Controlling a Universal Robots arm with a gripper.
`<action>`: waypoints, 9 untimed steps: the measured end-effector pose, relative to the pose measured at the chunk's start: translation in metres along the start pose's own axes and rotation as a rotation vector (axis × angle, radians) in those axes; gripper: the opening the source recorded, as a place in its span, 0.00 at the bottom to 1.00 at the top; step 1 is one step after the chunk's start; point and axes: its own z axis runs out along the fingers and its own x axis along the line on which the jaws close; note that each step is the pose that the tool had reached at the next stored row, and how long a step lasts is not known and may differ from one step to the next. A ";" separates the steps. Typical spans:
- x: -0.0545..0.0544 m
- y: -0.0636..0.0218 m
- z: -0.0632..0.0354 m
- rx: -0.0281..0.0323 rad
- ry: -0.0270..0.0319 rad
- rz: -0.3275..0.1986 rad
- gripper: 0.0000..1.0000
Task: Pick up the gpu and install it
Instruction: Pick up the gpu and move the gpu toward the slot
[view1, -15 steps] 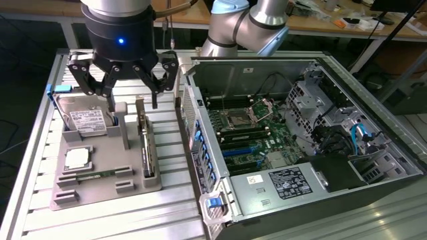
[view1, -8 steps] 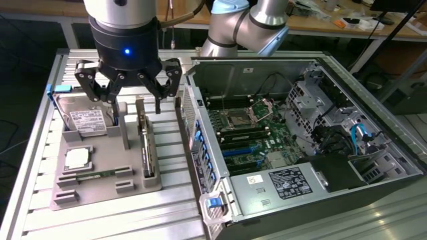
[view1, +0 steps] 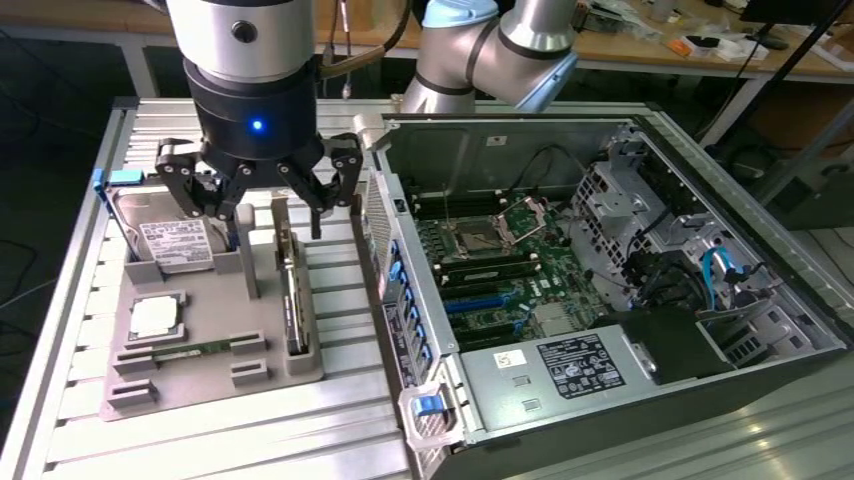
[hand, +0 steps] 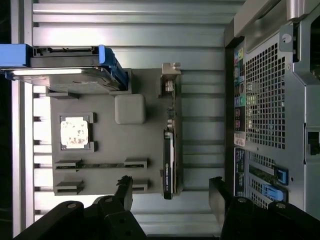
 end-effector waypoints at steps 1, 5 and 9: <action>0.000 -0.0002 0.0018 0.0000 0.0000 0.000 0.72; 0.000 -0.0009 0.0091 0.0001 0.0001 0.000 0.72; 0.000 -0.0018 0.0170 0.0001 0.0001 0.000 0.72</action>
